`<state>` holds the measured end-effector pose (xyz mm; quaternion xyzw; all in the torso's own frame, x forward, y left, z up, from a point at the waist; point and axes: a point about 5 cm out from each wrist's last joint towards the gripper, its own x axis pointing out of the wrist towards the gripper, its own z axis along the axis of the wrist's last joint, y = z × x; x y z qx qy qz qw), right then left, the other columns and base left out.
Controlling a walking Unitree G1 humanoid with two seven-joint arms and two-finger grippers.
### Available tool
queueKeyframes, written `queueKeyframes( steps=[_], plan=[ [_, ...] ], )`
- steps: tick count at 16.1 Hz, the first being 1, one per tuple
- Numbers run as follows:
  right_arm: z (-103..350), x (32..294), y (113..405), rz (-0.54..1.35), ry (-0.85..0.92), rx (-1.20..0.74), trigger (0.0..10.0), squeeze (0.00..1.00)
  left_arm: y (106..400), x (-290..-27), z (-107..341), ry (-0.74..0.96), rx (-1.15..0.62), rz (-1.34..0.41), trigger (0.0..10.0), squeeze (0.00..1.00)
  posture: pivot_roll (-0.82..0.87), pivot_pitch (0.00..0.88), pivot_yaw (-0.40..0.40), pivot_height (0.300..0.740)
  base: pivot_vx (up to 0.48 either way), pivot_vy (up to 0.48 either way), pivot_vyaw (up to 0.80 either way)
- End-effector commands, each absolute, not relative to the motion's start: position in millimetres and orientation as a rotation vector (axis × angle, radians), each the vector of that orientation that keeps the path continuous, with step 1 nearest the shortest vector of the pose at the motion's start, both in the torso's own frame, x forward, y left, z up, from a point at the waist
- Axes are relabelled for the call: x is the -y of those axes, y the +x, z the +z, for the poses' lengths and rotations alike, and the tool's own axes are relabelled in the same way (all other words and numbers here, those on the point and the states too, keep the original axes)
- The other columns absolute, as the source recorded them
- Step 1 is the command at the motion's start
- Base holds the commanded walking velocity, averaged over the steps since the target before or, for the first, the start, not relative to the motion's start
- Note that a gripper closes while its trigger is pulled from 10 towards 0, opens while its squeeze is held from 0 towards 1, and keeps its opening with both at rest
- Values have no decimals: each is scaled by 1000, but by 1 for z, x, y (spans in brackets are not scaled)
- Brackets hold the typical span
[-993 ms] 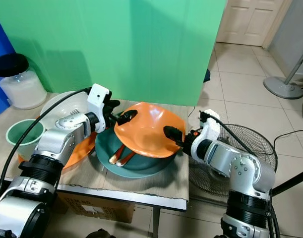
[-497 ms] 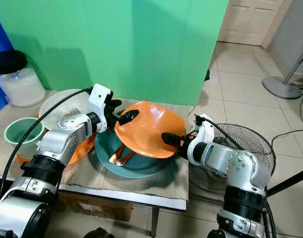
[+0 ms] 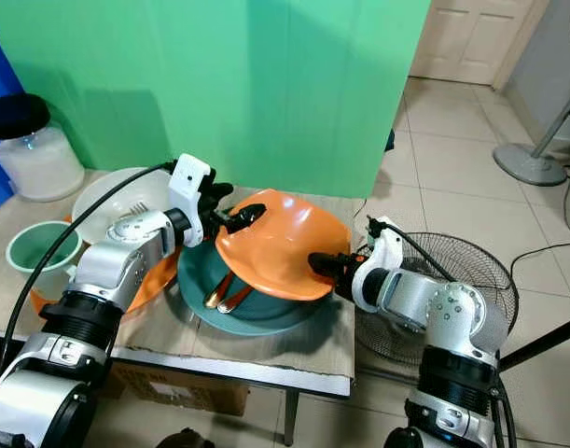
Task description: Setting the table
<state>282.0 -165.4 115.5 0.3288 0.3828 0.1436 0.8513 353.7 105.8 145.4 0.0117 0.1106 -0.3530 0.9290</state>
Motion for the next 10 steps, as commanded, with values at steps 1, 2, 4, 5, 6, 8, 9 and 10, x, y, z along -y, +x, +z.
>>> queueKeyframes(
  steps=[1, 2, 4, 5, 6, 8, 9, 10],
  plan=[
    [122, 165, 286, 308, 699, -785, 0, 0, 355, -103, 151, 41, -205, -735, 10000, 0, 74, 0, -19, 740, 0, 0, 0],
    [123, 165, 286, 308, 700, -785, 0, 0, 355, -103, 151, 41, -204, -735, 10000, 0, 74, 0, -18, 740, 0, 0, 0],
    [123, 166, 286, 306, 705, -783, 0, 0, 355, -103, 152, 44, -198, -739, 10000, 0, 73, 0, -16, 740, 0, 0, 0],
    [123, 165, 287, 305, 707, -782, 0, 0, 355, -103, 153, 48, -192, -743, 10000, 0, 73, 0, -14, 740, 0, 0, 0],
    [123, 165, 287, 304, 710, -780, 0, 0, 354, -104, 155, 54, -185, -749, 10000, 0, 73, 0, -13, 740, 0, 0, 0],
    [123, 165, 286, 302, 721, -775, 0, 0, 351, -105, 160, 66, -167, -763, 10000, 0, 72, 0, -8, 740, 0, 0, 0],
    [123, 165, 286, 301, 726, -773, 0, 0, 349, -105, 164, 78, -151, -776, 10000, 0, 72, 0, -5, 740, 0, 0, 0],
    [123, 164, 286, 298, 731, -772, 0, 0, 346, -105, 169, 80, -134, -788, 10000, 0, 72, 0, -2, 740, 0, 0, 0]
  ],
)
